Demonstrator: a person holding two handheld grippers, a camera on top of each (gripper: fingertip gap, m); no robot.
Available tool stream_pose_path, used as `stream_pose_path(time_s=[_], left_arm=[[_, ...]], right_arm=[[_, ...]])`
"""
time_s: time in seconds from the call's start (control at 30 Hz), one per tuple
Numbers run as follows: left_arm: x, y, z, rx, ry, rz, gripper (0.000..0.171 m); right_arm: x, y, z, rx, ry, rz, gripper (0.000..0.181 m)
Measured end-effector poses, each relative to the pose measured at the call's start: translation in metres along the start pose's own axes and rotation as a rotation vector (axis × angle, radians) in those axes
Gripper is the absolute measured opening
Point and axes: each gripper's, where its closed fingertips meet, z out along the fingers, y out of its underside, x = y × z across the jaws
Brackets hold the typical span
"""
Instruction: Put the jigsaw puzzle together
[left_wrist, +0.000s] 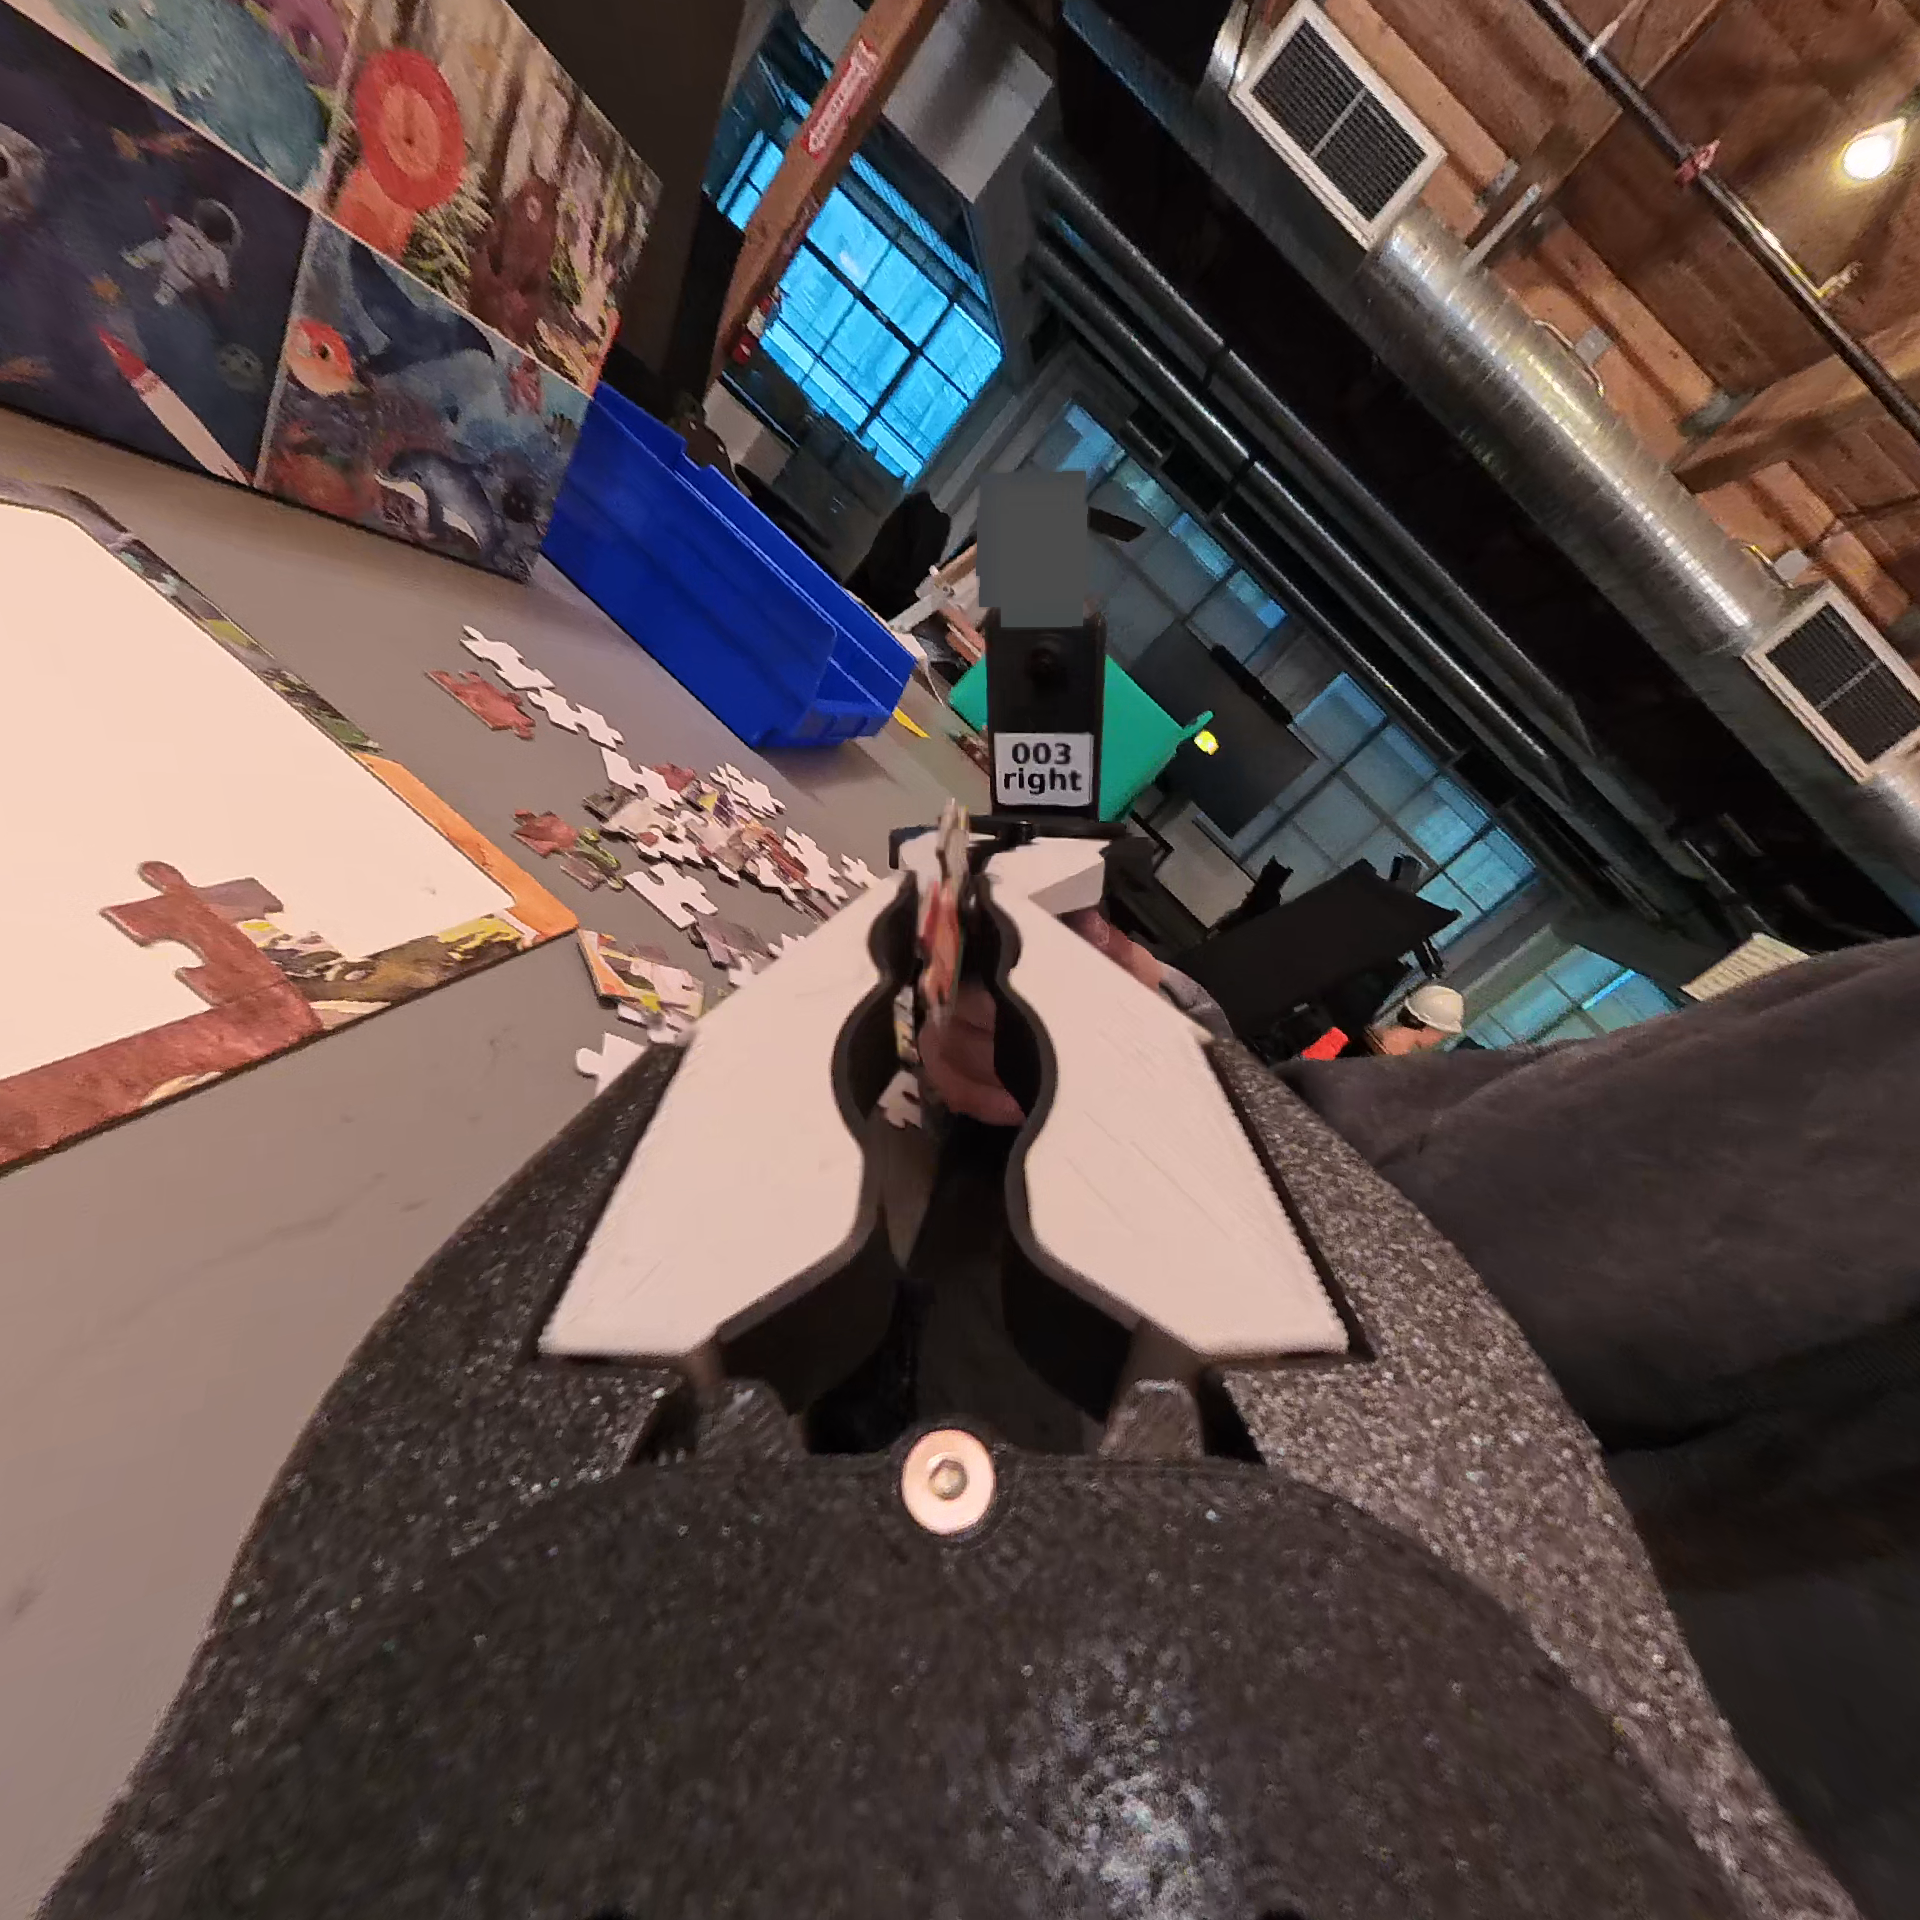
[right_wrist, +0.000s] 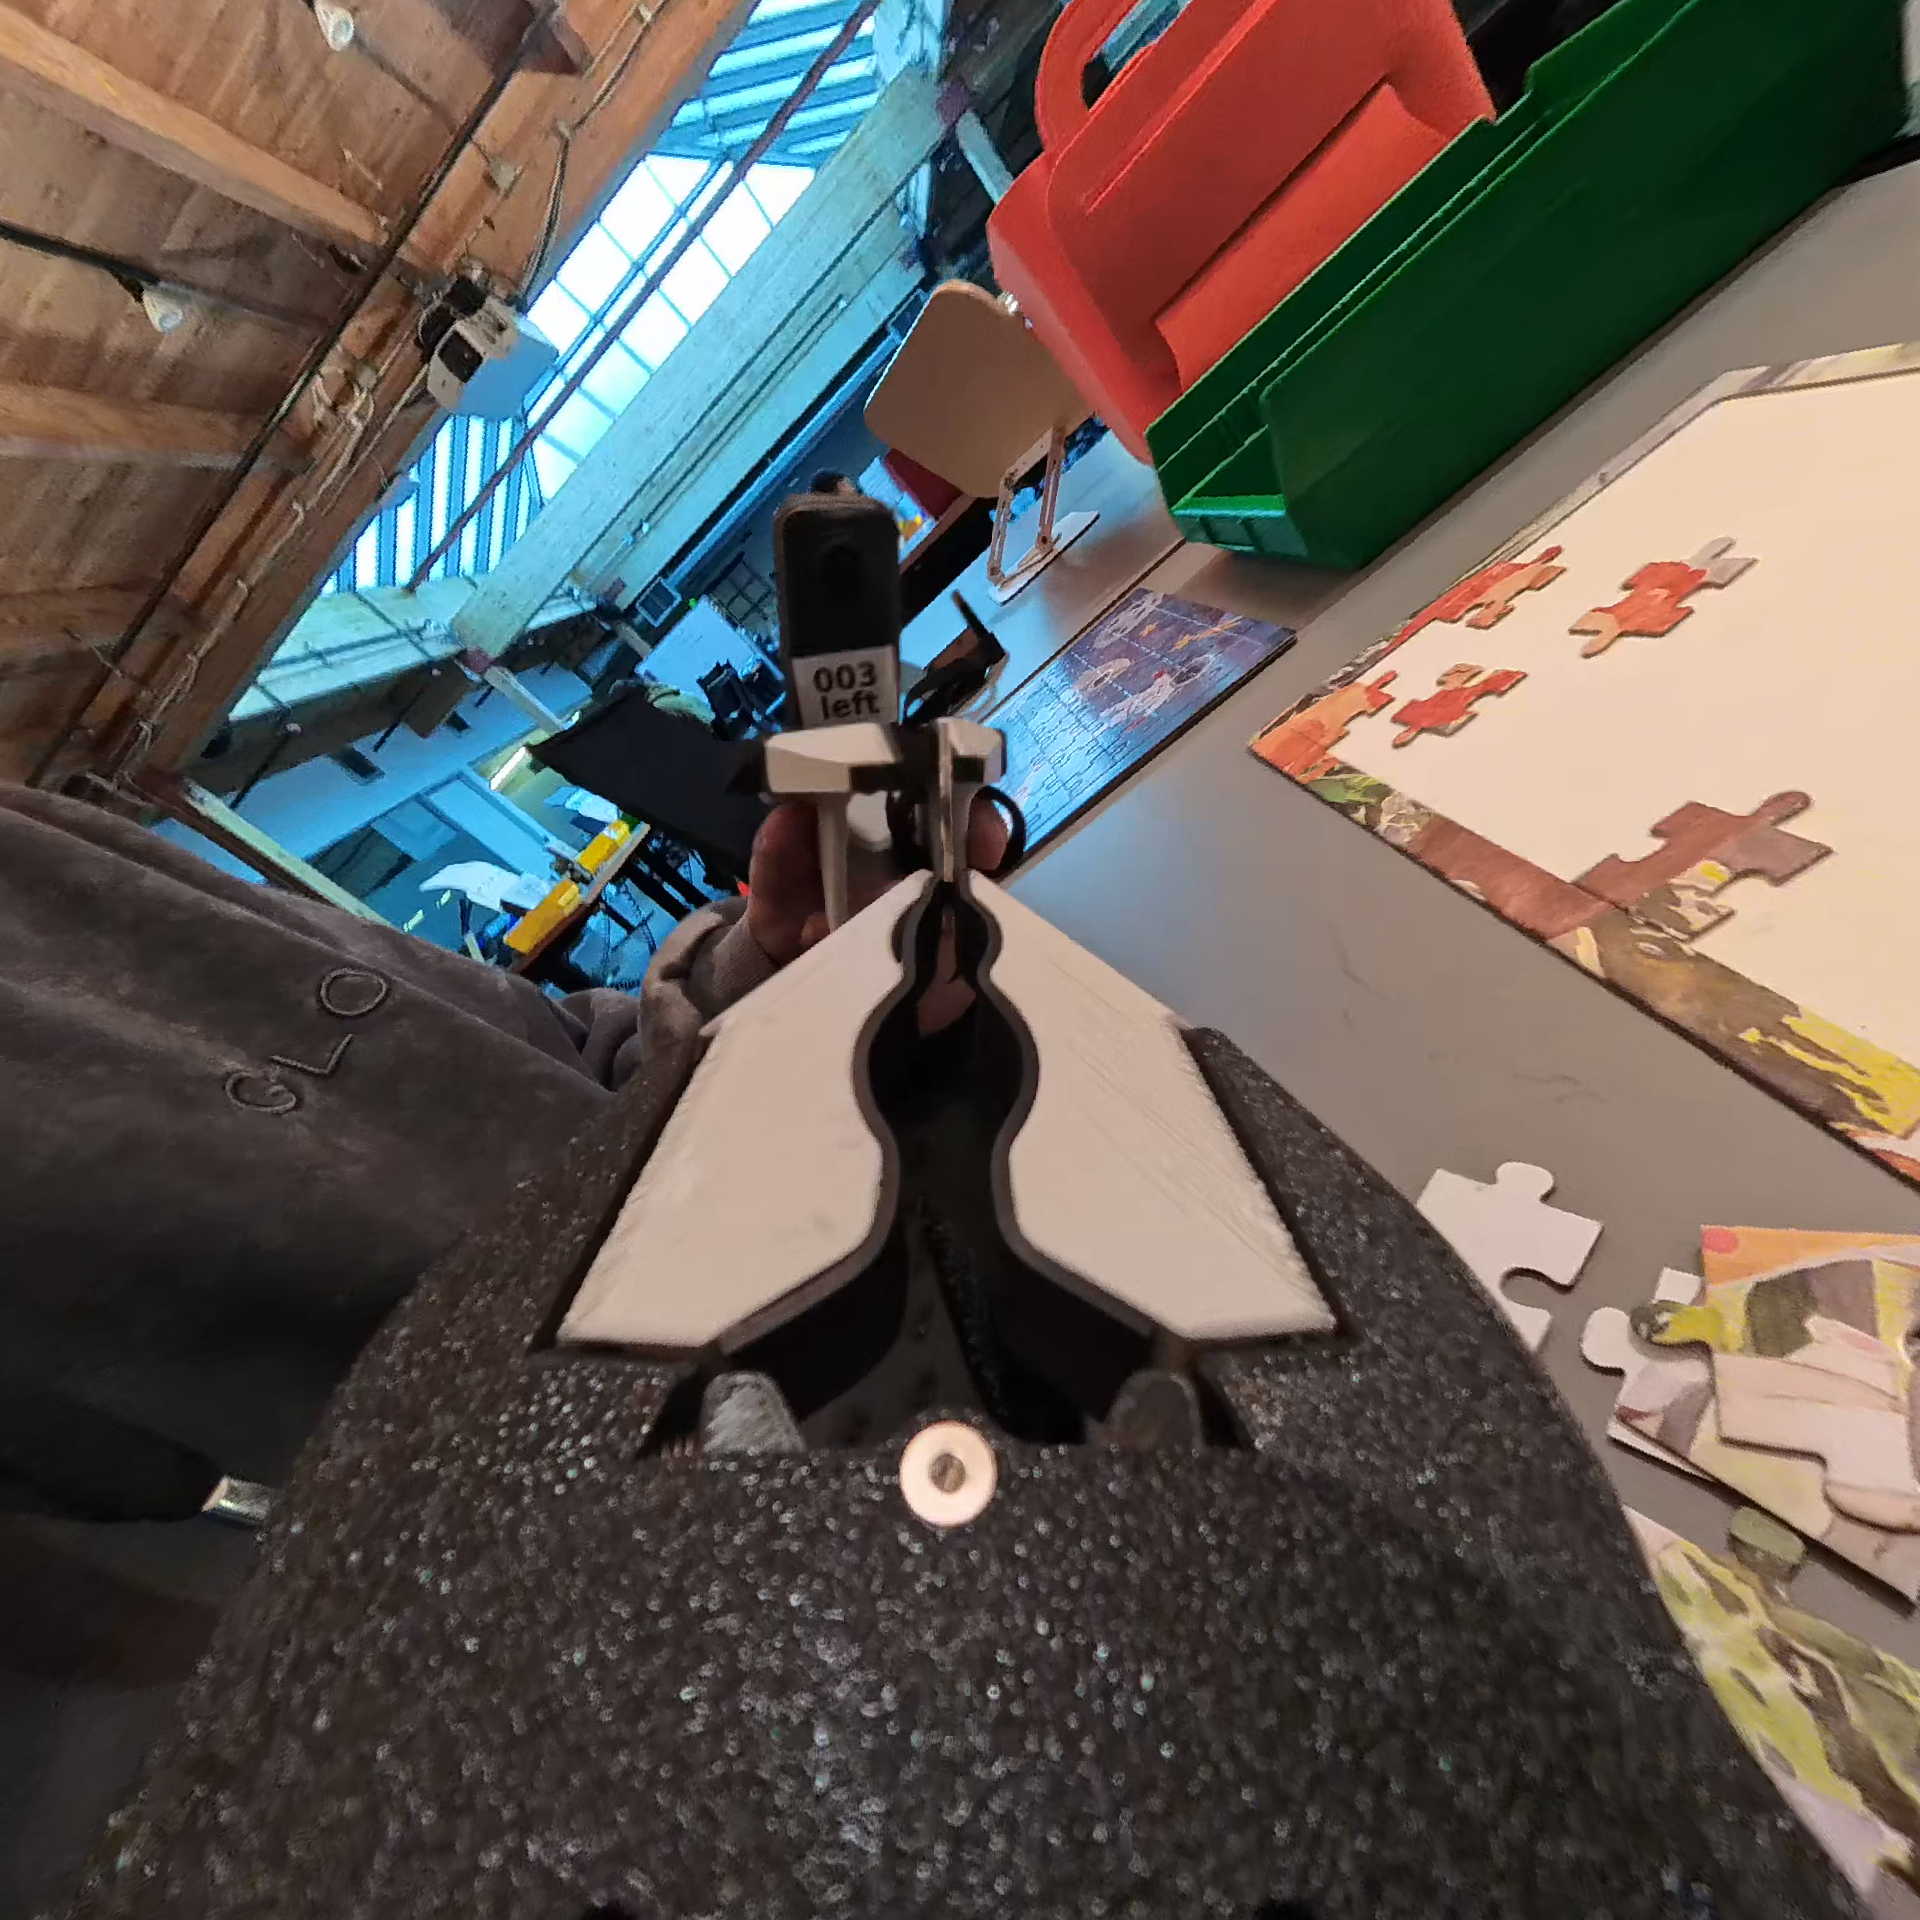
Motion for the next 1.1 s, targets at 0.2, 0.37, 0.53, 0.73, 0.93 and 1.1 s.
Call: stream_pose_path(time_s=[0.2, 0.37, 0.53, 0.73, 0.93, 1.1], left_arm=[[0.001, 0.014, 0.007, -0.076, -0.015, 0.044, 0.017], [0.002, 0.01, 0.005, -0.051, -0.01, 0.048, 0.002], [0.006, 0.003, 0.0, -0.017, 0.034, 0.01, 0.002], [0.001, 0.006, 0.001, -0.035, 0.018, -0.016, 0.001], [-0.025, 0.003, -0.008, -0.013, -0.027, -0.191, 0.0], [-0.027, 0.005, -0.009, -0.031, -0.044, -0.184, 0.0]], right_arm=[[-0.002, -0.006, -0.003, 0.034, -0.016, 0.006, 0.001], [-0.004, 0.001, 0.001, -0.005, -0.021, -0.002, 0.002], [-0.008, 0.01, 0.007, -0.057, -0.03, -0.033, 0.002], [-0.003, 0.009, 0.006, -0.047, -0.009, -0.009, 0.008], [0.017, 0.012, 0.005, -0.07, 0.126, -0.057, 0.022], [0.028, 0.008, 0.001, -0.067, 0.242, -0.15, 0.023]])
